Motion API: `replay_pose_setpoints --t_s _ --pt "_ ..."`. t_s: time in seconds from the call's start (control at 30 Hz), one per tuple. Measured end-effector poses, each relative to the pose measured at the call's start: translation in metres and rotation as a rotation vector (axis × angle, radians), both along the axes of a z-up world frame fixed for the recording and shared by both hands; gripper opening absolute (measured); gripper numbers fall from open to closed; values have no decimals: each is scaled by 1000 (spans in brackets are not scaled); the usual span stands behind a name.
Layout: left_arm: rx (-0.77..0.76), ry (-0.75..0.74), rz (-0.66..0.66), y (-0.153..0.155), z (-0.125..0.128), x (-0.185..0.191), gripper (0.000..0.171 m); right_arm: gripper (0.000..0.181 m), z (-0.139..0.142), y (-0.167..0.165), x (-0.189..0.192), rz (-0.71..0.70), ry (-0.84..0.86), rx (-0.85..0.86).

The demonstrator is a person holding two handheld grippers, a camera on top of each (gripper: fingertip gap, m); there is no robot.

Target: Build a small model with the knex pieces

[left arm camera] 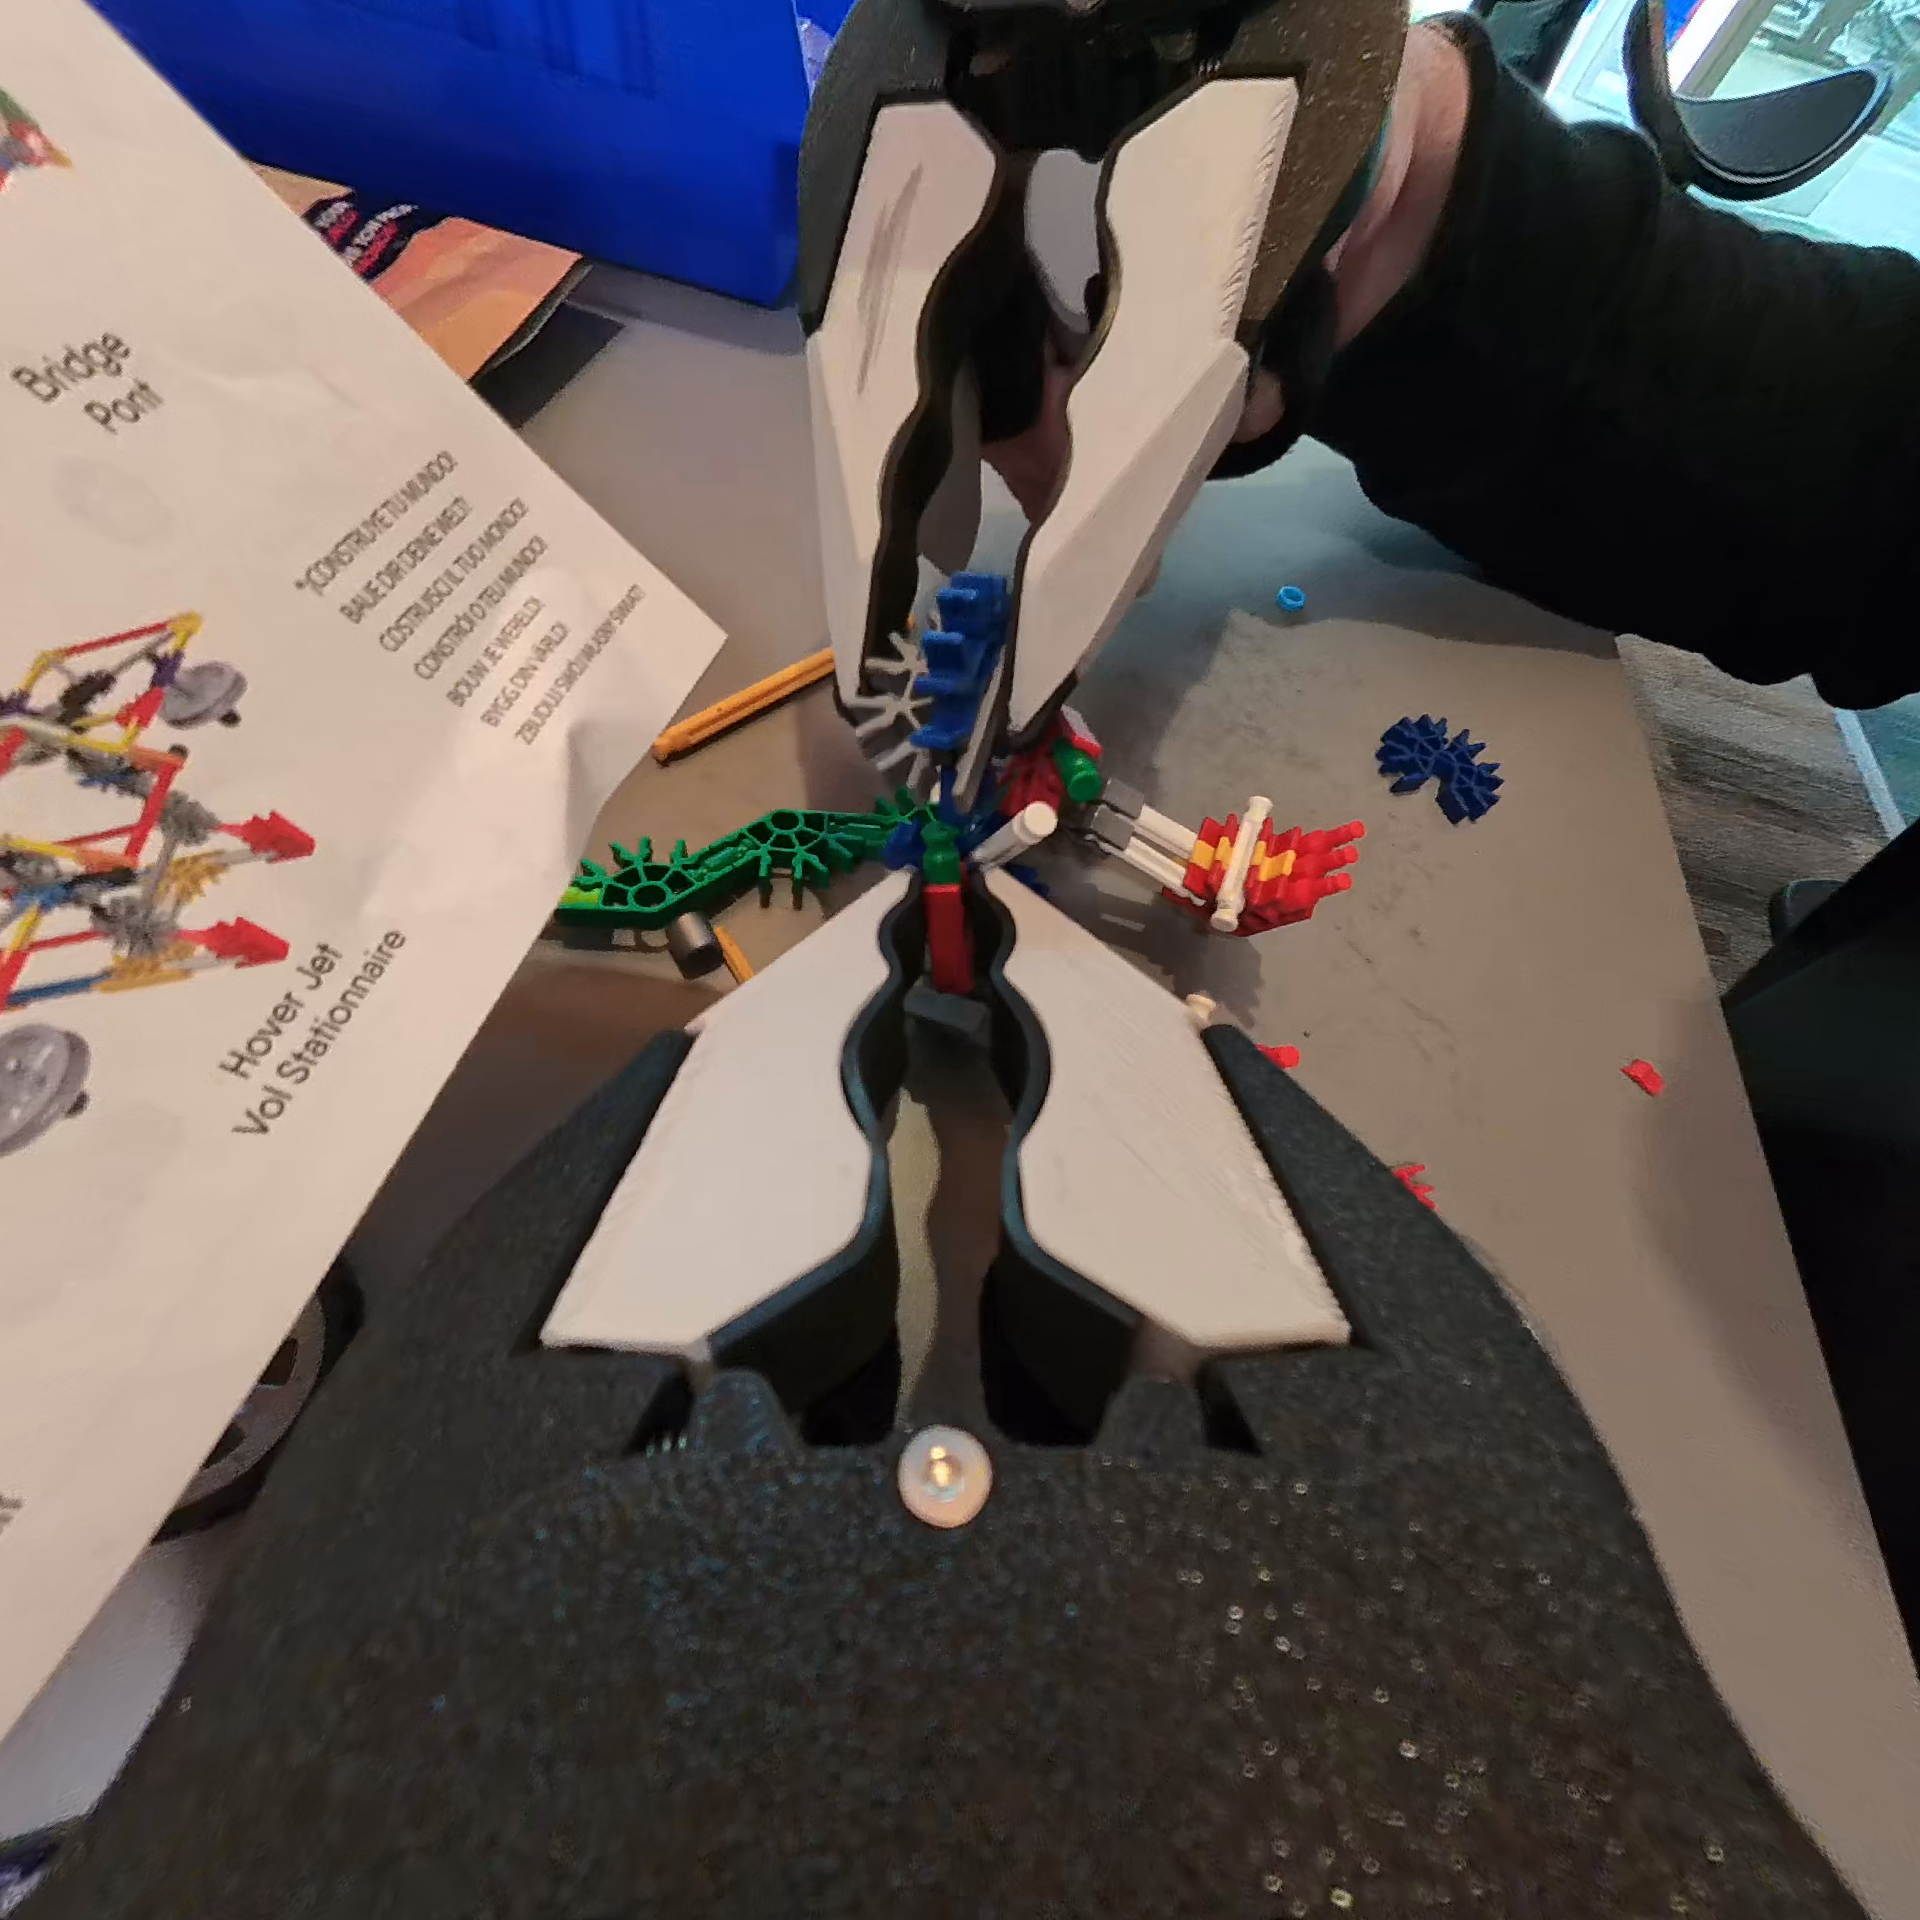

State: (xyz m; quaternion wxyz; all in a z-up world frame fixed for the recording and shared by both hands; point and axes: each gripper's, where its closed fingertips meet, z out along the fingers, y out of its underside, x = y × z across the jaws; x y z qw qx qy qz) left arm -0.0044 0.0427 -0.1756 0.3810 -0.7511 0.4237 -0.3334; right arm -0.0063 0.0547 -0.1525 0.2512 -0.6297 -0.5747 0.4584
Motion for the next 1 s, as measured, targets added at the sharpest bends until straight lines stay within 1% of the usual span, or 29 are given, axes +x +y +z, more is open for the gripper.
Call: replay_pose_setpoints --t_s 0.13,0.33,0.6,0.8,0.93,1.0 --pt "10 -13 9 1 3 0 7 23 -1 0 -4 2 10 -14" --pt "23 -36 34 4 13 -9 12 23 0 1 -3 -3 21 -33" --pt "23 1 17 1 5 -8 9 23 -1 -1 -5 6 25 -50" --pt "26 -6 19 2 5 -7 7 23 1 0 -6 2 37 -62" --pt "58 -9 26 3 11 -10 13 23 0 1 -6 -2 36 -59" --pt "83 -38 37 5 19 -12 15 23 0 2 -5 -7 31 -44"
